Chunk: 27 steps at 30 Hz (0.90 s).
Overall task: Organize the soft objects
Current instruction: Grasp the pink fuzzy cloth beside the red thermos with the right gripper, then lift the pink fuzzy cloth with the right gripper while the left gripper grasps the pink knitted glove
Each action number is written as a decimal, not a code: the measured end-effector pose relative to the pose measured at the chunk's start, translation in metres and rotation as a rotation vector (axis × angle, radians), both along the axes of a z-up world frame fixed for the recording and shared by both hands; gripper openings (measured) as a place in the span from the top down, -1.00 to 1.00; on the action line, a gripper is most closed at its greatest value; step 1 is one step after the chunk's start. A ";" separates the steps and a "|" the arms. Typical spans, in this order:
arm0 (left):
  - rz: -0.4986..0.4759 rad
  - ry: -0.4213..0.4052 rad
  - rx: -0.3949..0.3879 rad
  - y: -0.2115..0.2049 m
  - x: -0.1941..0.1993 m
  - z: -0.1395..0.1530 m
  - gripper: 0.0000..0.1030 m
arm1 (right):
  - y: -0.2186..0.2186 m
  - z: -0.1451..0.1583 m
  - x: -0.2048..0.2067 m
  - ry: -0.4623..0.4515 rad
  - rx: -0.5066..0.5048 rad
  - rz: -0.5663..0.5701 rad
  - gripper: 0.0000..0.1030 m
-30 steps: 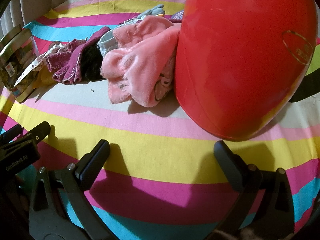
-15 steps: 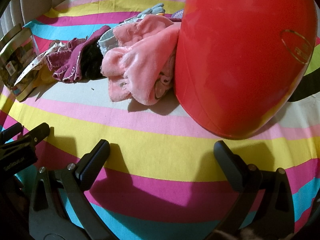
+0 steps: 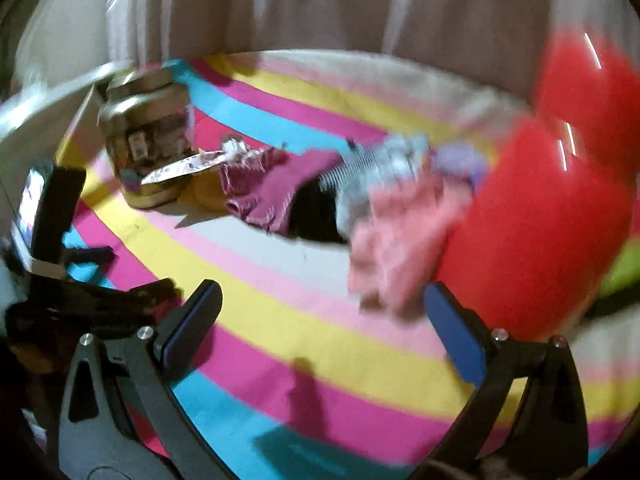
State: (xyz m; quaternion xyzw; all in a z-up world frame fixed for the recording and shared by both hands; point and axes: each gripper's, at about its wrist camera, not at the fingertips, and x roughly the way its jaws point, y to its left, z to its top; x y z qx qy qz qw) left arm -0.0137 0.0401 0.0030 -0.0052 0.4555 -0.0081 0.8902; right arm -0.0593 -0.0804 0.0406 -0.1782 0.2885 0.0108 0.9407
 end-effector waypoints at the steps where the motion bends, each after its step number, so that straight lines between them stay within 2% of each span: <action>1: 0.001 0.000 0.000 0.000 0.000 0.000 -1.00 | 0.005 -0.003 0.010 -0.004 -0.081 -0.019 -0.89; 5: 0.003 -0.001 0.000 0.002 -0.002 0.000 -1.00 | 0.002 -0.021 0.048 0.079 -0.195 -0.115 -0.50; 7: 0.004 -0.002 0.000 0.002 -0.005 0.000 -1.00 | -0.003 -0.030 0.064 0.122 -0.220 -0.162 -0.41; 10: 0.005 -0.003 0.001 0.000 -0.004 0.000 -1.00 | -0.012 -0.039 0.074 0.138 -0.263 -0.229 -0.38; 11: 0.006 -0.003 0.001 0.000 -0.004 0.000 -1.00 | -0.013 -0.042 0.075 0.139 -0.274 -0.233 -0.27; 12: 0.006 -0.004 0.001 0.000 -0.004 0.000 -1.00 | -0.015 -0.043 0.075 0.151 -0.265 -0.229 -0.15; 13: 0.007 -0.004 0.001 -0.001 -0.005 0.000 -1.00 | -0.020 -0.041 0.073 0.170 -0.211 -0.207 0.37; 14: 0.007 -0.004 0.001 -0.001 -0.005 0.000 -1.00 | -0.023 -0.039 0.070 0.171 -0.162 -0.187 0.75; 16: 0.007 -0.004 0.001 -0.001 -0.003 -0.001 -1.00 | -0.027 -0.031 0.057 0.131 -0.105 -0.161 0.78; 18: 0.009 -0.004 0.001 0.000 -0.004 -0.001 -1.00 | -0.036 -0.016 0.032 0.094 -0.001 -0.104 0.79; 20: 0.011 -0.005 0.001 0.000 -0.005 -0.001 -1.00 | -0.051 0.001 -0.002 0.083 0.173 -0.001 0.79; 22: 0.011 -0.005 0.001 -0.001 -0.005 -0.001 -1.00 | -0.067 0.012 -0.036 0.066 0.290 0.076 0.79; 24: 0.012 -0.005 0.002 0.000 -0.005 -0.001 -1.00 | -0.081 0.014 -0.053 0.073 0.329 0.070 0.79; 25: 0.014 -0.005 0.002 -0.001 -0.005 0.000 -1.00 | -0.093 0.014 -0.059 0.089 0.386 0.067 0.79; 27: 0.018 -0.007 0.003 -0.001 -0.006 0.000 -1.00 | -0.114 0.010 -0.057 0.139 0.431 -0.004 0.74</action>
